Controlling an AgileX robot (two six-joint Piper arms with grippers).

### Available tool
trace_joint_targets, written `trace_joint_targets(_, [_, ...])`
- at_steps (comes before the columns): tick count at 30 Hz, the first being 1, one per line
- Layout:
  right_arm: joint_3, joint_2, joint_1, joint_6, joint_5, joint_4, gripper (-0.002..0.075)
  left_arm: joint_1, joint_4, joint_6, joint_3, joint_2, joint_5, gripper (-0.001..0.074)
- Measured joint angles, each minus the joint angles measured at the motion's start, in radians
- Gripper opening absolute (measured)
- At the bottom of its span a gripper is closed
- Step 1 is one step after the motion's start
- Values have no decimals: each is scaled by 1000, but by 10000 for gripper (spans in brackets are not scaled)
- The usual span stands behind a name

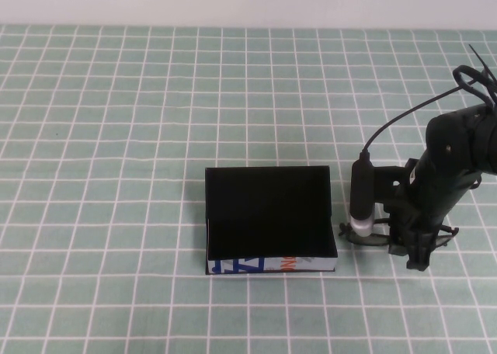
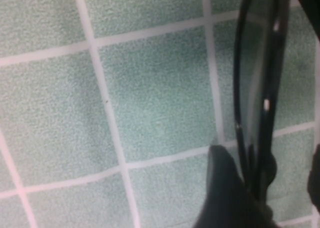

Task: Return glasses to glasses case
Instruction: Pick up the glasses from the table

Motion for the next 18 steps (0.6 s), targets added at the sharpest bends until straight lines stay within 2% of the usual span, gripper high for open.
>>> trace_joint_targets(10, [0,-42,0,0,7,10,311,0,0,0,0,0,0,-2])
trace_joint_targets(18, [0,-124,0,0,31,117,310,0,0,0,0,0,0,-2])
